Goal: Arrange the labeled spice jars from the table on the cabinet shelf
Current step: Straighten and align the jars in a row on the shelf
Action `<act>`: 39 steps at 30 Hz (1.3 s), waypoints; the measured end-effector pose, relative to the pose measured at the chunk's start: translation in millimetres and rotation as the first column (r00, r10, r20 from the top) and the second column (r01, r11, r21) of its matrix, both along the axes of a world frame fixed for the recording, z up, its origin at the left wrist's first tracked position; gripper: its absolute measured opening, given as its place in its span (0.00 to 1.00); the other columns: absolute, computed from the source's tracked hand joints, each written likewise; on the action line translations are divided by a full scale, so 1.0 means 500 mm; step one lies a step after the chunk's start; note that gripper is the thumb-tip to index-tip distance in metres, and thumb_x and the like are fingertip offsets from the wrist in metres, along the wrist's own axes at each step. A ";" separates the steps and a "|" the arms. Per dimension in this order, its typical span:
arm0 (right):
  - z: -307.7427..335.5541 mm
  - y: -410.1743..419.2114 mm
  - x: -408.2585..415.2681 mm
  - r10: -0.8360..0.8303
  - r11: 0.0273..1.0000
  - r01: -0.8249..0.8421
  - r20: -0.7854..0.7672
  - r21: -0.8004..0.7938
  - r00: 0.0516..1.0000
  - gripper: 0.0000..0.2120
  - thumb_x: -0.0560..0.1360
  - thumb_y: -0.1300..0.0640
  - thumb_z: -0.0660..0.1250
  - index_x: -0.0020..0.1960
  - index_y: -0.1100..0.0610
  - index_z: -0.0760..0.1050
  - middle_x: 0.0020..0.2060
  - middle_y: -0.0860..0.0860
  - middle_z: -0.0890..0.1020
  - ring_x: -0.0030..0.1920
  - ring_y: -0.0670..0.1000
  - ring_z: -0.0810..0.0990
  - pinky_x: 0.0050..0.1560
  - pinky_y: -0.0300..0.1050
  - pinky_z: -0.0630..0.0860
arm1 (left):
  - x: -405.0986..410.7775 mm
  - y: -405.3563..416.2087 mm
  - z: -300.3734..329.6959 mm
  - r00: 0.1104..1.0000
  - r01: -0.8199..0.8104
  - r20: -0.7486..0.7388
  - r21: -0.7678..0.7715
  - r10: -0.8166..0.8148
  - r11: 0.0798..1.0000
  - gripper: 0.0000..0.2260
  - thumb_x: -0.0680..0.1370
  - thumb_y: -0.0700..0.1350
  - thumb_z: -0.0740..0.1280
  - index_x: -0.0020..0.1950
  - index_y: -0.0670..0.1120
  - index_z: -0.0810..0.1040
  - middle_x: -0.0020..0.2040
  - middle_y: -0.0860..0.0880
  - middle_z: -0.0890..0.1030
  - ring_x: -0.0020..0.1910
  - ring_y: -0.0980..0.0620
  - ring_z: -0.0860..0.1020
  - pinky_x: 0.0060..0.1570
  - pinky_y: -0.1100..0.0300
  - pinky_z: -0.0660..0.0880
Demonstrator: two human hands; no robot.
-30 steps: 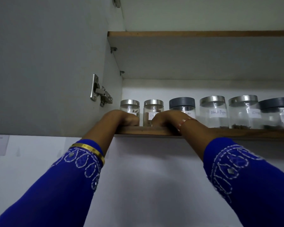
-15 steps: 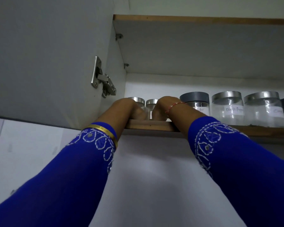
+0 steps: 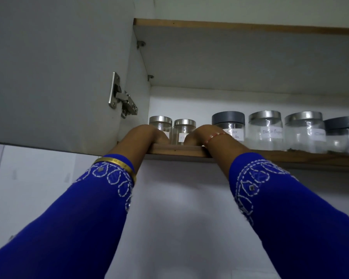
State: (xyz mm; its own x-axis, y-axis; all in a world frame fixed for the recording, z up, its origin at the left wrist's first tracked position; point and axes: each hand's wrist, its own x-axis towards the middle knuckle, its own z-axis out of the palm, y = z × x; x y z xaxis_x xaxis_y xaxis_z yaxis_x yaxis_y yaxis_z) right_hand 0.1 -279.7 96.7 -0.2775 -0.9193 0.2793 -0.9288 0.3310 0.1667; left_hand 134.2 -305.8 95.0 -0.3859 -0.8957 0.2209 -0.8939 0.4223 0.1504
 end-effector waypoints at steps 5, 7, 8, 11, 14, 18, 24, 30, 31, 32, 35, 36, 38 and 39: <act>-0.016 0.063 -0.008 0.196 0.980 -0.195 0.221 -0.025 0.955 0.13 0.79 0.60 0.59 0.60 0.65 0.73 0.56 0.53 0.75 0.56 0.50 0.74 0.52 0.40 0.73 | -0.004 0.023 -0.008 0.994 -0.105 -0.040 -0.137 0.100 0.985 0.15 0.78 0.44 0.60 0.62 0.38 0.72 0.63 0.40 0.74 0.60 0.43 0.74 0.61 0.53 0.69; -0.019 0.110 0.005 0.342 0.935 -0.296 0.268 -0.197 0.901 0.09 0.78 0.59 0.57 0.50 0.62 0.74 0.52 0.56 0.75 0.49 0.51 0.72 0.40 0.39 0.69 | -0.006 0.042 -0.012 0.991 -0.121 -0.066 -0.144 0.113 0.982 0.15 0.79 0.43 0.59 0.63 0.38 0.71 0.65 0.39 0.73 0.62 0.43 0.72 0.63 0.53 0.67; -0.023 0.129 0.007 0.378 0.913 -0.315 0.242 -0.261 0.894 0.09 0.78 0.59 0.56 0.48 0.62 0.74 0.54 0.58 0.77 0.48 0.53 0.73 0.42 0.40 0.67 | -0.007 0.052 -0.015 0.991 -0.112 -0.090 -0.149 0.100 0.982 0.15 0.79 0.42 0.58 0.63 0.37 0.71 0.65 0.39 0.72 0.63 0.43 0.72 0.63 0.54 0.67; -0.051 0.153 -0.015 0.443 0.850 -0.357 0.157 -0.387 0.883 0.11 0.79 0.57 0.53 0.46 0.60 0.72 0.57 0.61 0.78 0.50 0.57 0.74 0.46 0.42 0.65 | -0.008 0.085 -0.032 0.984 -0.075 -0.174 -0.213 0.037 0.974 0.16 0.80 0.43 0.53 0.63 0.37 0.71 0.65 0.39 0.72 0.63 0.43 0.71 0.62 0.54 0.66; -0.086 0.192 -0.041 0.466 0.777 -0.377 0.058 -0.503 0.883 0.13 0.79 0.53 0.50 0.41 0.56 0.69 0.51 0.60 0.80 0.47 0.57 0.75 0.43 0.44 0.65 | -0.012 0.106 -0.056 0.980 -0.060 -0.198 -0.313 -0.003 0.948 0.18 0.80 0.48 0.50 0.60 0.40 0.73 0.63 0.39 0.74 0.61 0.42 0.72 0.62 0.52 0.66; -0.124 0.232 -0.089 0.418 0.732 -0.369 -0.050 -0.573 0.907 0.20 0.81 0.50 0.49 0.47 0.57 0.76 0.48 0.59 0.81 0.48 0.58 0.77 0.42 0.44 0.66 | -0.034 0.130 -0.087 0.983 -0.097 -0.184 -0.445 0.015 0.890 0.19 0.80 0.50 0.47 0.53 0.43 0.74 0.57 0.41 0.77 0.51 0.43 0.74 0.50 0.54 0.66; -0.132 0.301 -0.193 0.331 0.779 -0.290 -0.029 -0.556 0.943 0.22 0.81 0.49 0.48 0.48 0.59 0.77 0.47 0.61 0.81 0.50 0.59 0.76 0.44 0.46 0.67 | -0.117 0.189 -0.100 0.969 0.072 -0.172 -0.483 -0.176 0.872 0.20 0.80 0.50 0.47 0.57 0.44 0.75 0.60 0.40 0.76 0.55 0.42 0.74 0.51 0.53 0.67; -0.108 0.339 -0.293 0.293 0.829 -0.165 0.163 -0.535 0.942 0.22 0.82 0.52 0.48 0.51 0.65 0.76 0.53 0.62 0.80 0.54 0.59 0.76 0.53 0.47 0.69 | -0.208 0.223 -0.087 0.965 0.190 -0.097 -0.370 -0.242 0.909 0.20 0.79 0.47 0.48 0.71 0.49 0.62 0.72 0.41 0.66 0.67 0.41 0.68 0.62 0.51 0.64; -0.097 0.337 -0.298 0.309 0.836 -0.160 0.209 -0.526 0.928 0.21 0.82 0.52 0.49 0.55 0.65 0.76 0.57 0.62 0.79 0.57 0.59 0.75 0.56 0.48 0.69 | -0.216 0.221 -0.080 0.964 0.206 -0.092 -0.325 -0.248 0.923 0.20 0.79 0.46 0.49 0.70 0.48 0.62 0.72 0.41 0.65 0.68 0.41 0.67 0.63 0.50 0.63; -0.086 0.335 -0.303 0.318 0.843 -0.157 0.241 -0.514 0.917 0.20 0.82 0.53 0.50 0.61 0.64 0.74 0.62 0.61 0.76 0.62 0.59 0.73 0.60 0.48 0.67 | -0.222 0.217 -0.073 0.963 0.224 -0.089 -0.271 -0.256 0.936 0.21 0.79 0.46 0.50 0.72 0.47 0.59 0.74 0.42 0.61 0.71 0.42 0.63 0.66 0.49 0.61; -0.061 0.327 -0.314 0.315 0.876 -0.164 0.279 -0.454 0.907 0.20 0.81 0.55 0.52 0.72 0.58 0.63 0.73 0.56 0.63 0.73 0.56 0.62 0.71 0.46 0.59 | -0.232 0.208 -0.051 0.959 0.267 -0.071 -0.108 -0.275 0.958 0.25 0.80 0.47 0.49 0.76 0.46 0.45 0.77 0.47 0.43 0.76 0.46 0.48 0.74 0.47 0.47; -0.056 0.325 -0.318 0.309 0.889 -0.171 0.283 -0.424 0.908 0.21 0.81 0.56 0.52 0.74 0.58 0.60 0.74 0.55 0.60 0.74 0.55 0.60 0.72 0.46 0.56 | -0.235 0.204 -0.046 0.961 0.267 -0.054 -0.087 -0.272 0.960 0.25 0.81 0.48 0.48 0.76 0.46 0.43 0.77 0.47 0.41 0.76 0.45 0.46 0.75 0.46 0.45; -0.049 0.322 -0.323 0.291 0.917 -0.181 0.286 -0.355 0.913 0.24 0.81 0.58 0.53 0.75 0.57 0.55 0.76 0.55 0.57 0.75 0.54 0.56 0.73 0.45 0.53 | -0.242 0.194 -0.042 0.960 0.271 -0.049 -0.077 -0.275 0.960 0.24 0.81 0.48 0.47 0.76 0.47 0.44 0.77 0.48 0.40 0.76 0.46 0.45 0.75 0.46 0.44; -0.045 0.320 -0.322 0.278 0.930 -0.184 0.282 -0.318 0.918 0.25 0.80 0.58 0.53 0.76 0.58 0.53 0.76 0.55 0.55 0.76 0.54 0.55 0.73 0.45 0.52 | -0.245 0.191 -0.041 0.957 0.277 -0.069 -0.066 -0.282 0.958 0.24 0.81 0.48 0.46 0.76 0.47 0.44 0.77 0.49 0.40 0.77 0.46 0.45 0.75 0.47 0.44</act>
State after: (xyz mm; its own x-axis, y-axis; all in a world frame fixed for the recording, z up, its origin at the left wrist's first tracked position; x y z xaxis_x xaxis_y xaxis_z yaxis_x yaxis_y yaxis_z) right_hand -161.1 -119.9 74.1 -0.1841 -0.8649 0.4669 -0.9721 0.0899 -0.2169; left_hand 11.8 -210.1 74.3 -0.5992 -0.7399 0.3059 -0.7257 0.6633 0.1829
